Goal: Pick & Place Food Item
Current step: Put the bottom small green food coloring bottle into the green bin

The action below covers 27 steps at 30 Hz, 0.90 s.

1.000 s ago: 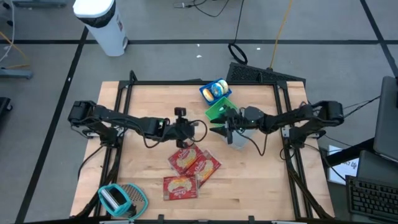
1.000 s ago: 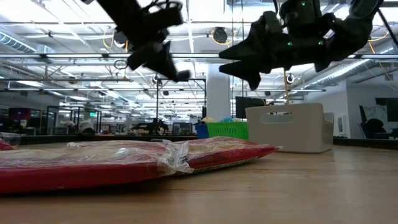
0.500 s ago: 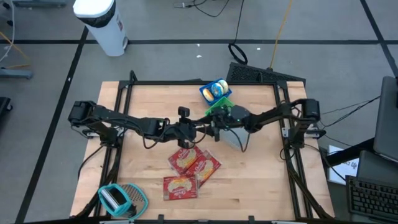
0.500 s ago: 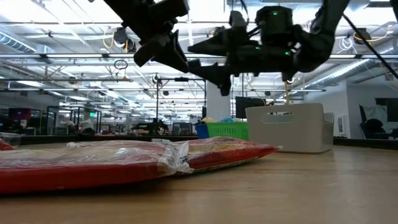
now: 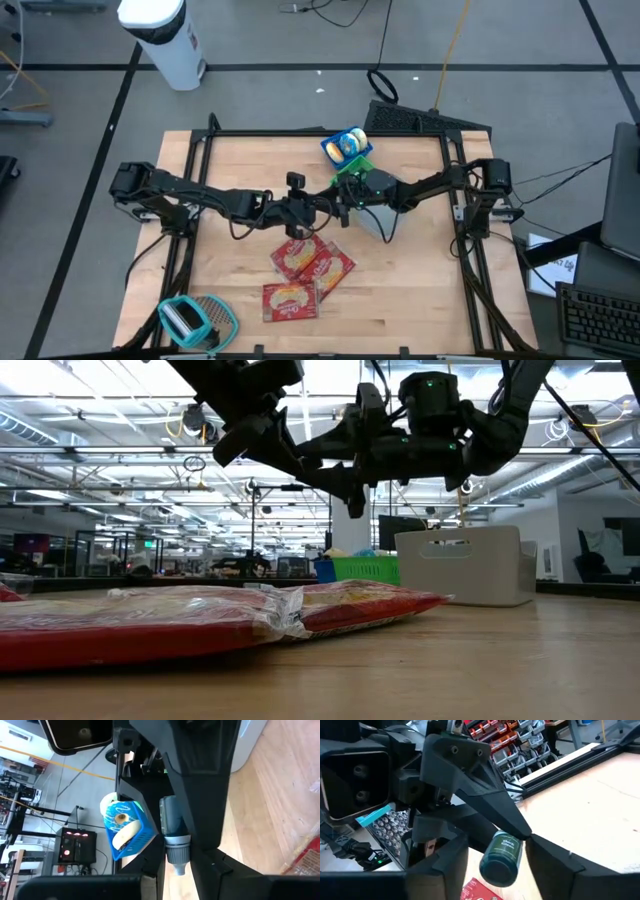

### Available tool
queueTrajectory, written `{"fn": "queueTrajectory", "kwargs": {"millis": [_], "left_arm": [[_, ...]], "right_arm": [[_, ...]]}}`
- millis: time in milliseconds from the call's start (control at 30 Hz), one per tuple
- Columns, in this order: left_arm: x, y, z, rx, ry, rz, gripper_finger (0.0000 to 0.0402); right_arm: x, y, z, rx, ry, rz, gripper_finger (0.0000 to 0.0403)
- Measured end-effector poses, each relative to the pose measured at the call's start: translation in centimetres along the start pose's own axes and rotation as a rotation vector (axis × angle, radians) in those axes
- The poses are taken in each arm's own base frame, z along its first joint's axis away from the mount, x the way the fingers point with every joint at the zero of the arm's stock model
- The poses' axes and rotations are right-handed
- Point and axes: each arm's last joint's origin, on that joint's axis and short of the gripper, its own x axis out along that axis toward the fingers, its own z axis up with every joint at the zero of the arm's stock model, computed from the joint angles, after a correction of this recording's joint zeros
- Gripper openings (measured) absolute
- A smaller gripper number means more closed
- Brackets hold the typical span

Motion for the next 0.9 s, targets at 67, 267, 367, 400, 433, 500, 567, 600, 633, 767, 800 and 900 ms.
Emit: {"fn": "queueTrajectory", "kwargs": {"millis": [67,267,367,400,433,500,567,600,633,767,800,900], "left_arm": [[0.00,0.00,0.00,-0.003,0.000,0.000,0.0075],[-0.06,-0.06,-0.02,-0.014,-0.001,-0.011,0.0076],[-0.09,-0.09,-0.04,-0.028,-0.001,-0.021,0.0076],[-0.12,-0.14,-0.04,-0.029,0.001,-0.024,0.0076],[-0.16,-0.20,-0.02,-0.032,0.001,-0.026,0.0076],[-0.21,-0.28,0.01,-0.041,0.000,-0.029,0.0076],[-0.21,-0.28,0.01,-0.045,0.000,-0.028,0.0076],[-0.22,-0.30,0.01,-0.044,0.000,-0.030,0.0076],[-0.26,-0.37,0.03,-0.044,-0.002,-0.035,0.0076],[-0.32,-0.54,0.08,-0.061,-0.020,-0.079,0.0077],[-0.32,-0.56,0.07,-0.068,-0.020,-0.087,0.0077],[-0.36,-0.65,0.07,-0.095,-0.019,-0.095,0.0077]], "right_arm": [[0.00,-0.01,-0.02,0.001,0.002,-0.001,0.0164],[-0.03,-0.06,-0.01,0.001,0.013,0.020,0.0108],[-0.11,-0.24,0.11,0.013,0.019,0.035,0.0093],[-0.13,-0.29,0.14,0.021,0.019,0.035,0.0091],[-0.12,-0.29,0.12,0.026,0.021,0.038,0.0090],[-0.14,-0.30,0.14,0.028,0.027,0.050,0.0090],[-0.18,-0.38,0.23,0.027,0.024,0.056,0.0090],[-0.18,-0.37,0.24,0.026,0.023,0.056,0.0090],[-0.18,-0.37,0.24,0.027,0.024,0.056,0.0090],[-0.17,-0.35,0.16,0.028,0.031,0.063,0.0085],[-0.17,-0.35,0.16,0.025,0.032,0.064,0.0083],[-0.19,-0.40,0.18,0.023,0.032,0.063,0.0076]]}}
